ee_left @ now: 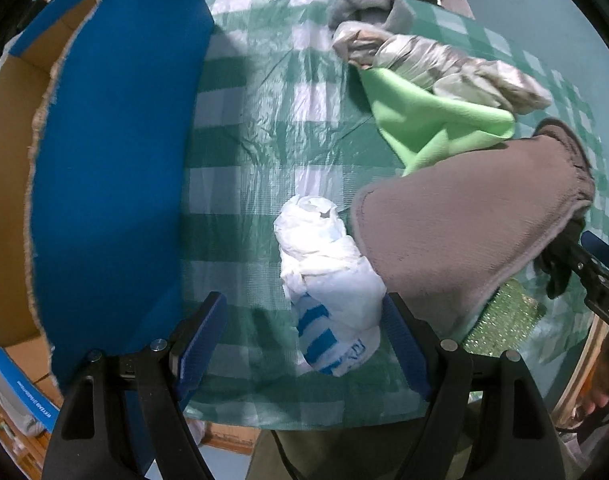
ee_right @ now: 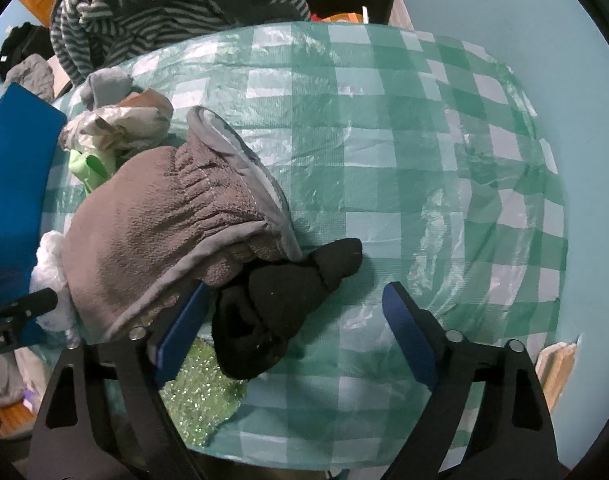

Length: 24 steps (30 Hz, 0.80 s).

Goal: Organize soft objects
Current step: 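Lower the left tool onto the white striped sock while the right tool lowers onto the black sock, then lift the white sock with the left tool while the right tool lifts the black sock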

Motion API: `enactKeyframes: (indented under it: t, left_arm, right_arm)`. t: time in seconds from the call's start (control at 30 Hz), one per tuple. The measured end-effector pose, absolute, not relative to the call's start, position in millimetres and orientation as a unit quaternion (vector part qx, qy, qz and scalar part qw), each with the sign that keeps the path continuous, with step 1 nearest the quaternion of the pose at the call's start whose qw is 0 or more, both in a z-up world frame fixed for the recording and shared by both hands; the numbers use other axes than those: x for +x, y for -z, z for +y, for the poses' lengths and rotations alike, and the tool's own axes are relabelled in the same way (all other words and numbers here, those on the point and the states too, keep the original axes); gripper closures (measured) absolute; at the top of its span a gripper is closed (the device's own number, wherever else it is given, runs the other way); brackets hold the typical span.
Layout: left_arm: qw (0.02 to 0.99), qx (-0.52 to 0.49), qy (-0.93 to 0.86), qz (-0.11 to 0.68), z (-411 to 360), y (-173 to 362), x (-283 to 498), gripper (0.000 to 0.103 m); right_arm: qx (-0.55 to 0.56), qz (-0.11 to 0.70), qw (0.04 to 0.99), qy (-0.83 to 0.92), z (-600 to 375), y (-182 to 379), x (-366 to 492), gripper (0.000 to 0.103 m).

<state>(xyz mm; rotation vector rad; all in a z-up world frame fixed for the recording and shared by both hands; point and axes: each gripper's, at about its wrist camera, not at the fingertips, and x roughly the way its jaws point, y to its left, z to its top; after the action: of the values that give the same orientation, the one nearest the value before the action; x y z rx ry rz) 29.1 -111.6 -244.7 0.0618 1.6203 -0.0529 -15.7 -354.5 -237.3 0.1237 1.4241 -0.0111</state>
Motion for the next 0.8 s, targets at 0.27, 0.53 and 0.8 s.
enactKeyframes:
  t: [0.27,0.53,0.8]
  left_arm:
    - [0.686,0.018,0.022,0.727,-105.6,261.5,28.6,0.024]
    - [0.689,-0.032,0.015,0.724,-85.6,275.4,26.9,0.063]
    - [0.714,0.008,0.038,0.699,-90.1,256.1,23.7,0.065]
  right_arm:
    - [0.085,0.667,0.739,-0.021,-357.1,245.0,-19.0,0.054]
    - [0.098,0.658,0.746,-0.015,-374.6,235.9,-35.8,0.065]
    - [0.093,0.648,0.756,-0.018,-387.3,217.7,-52.7,0.066]
